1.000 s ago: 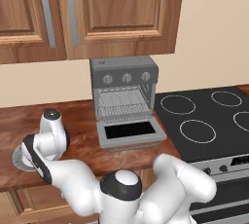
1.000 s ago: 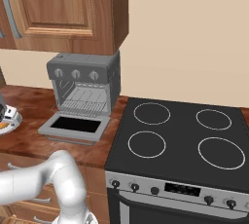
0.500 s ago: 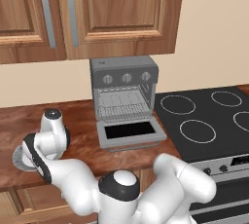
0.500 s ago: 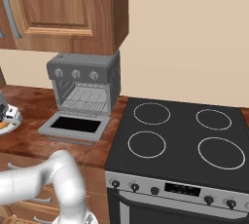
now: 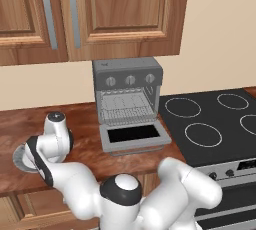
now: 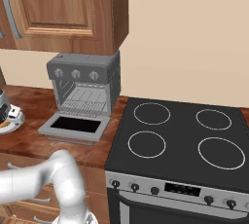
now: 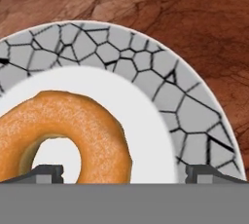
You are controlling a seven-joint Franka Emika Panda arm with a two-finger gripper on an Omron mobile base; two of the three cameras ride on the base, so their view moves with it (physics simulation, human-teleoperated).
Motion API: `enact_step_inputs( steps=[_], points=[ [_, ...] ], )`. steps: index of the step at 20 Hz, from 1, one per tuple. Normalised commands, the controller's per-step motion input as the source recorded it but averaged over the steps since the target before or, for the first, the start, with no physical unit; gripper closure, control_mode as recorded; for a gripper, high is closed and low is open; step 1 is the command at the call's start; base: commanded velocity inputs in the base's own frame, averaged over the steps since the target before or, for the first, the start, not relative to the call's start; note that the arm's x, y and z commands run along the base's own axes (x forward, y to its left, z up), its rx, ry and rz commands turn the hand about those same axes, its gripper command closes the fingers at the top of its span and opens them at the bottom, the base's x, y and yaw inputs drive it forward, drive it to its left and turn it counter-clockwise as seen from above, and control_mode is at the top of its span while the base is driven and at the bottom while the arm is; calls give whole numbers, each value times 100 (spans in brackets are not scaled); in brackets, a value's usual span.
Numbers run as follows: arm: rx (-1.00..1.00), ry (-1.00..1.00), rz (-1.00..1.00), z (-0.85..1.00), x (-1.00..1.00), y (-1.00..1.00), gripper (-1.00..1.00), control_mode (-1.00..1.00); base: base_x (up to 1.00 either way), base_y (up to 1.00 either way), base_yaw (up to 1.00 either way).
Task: Pick up the bagel from the plate, place it on the toaster oven rack, close the door, and set the timer.
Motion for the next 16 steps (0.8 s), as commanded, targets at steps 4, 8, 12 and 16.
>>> enact_step_inputs(
  steps=[4, 8, 12, 16],
  points=[
    [0, 0, 0, -23, 0, 0, -100, -100, 0, 0, 0],
    [0, 0, 0, -27, 0, 5, 100, -100, 0, 0, 0],
    [0, 0, 0, -26, 0, 17, 100, -100, 0, 0, 0],
    [0, 0, 0, -17, 0, 3, 100, -100, 0, 0, 0]
  ],
)
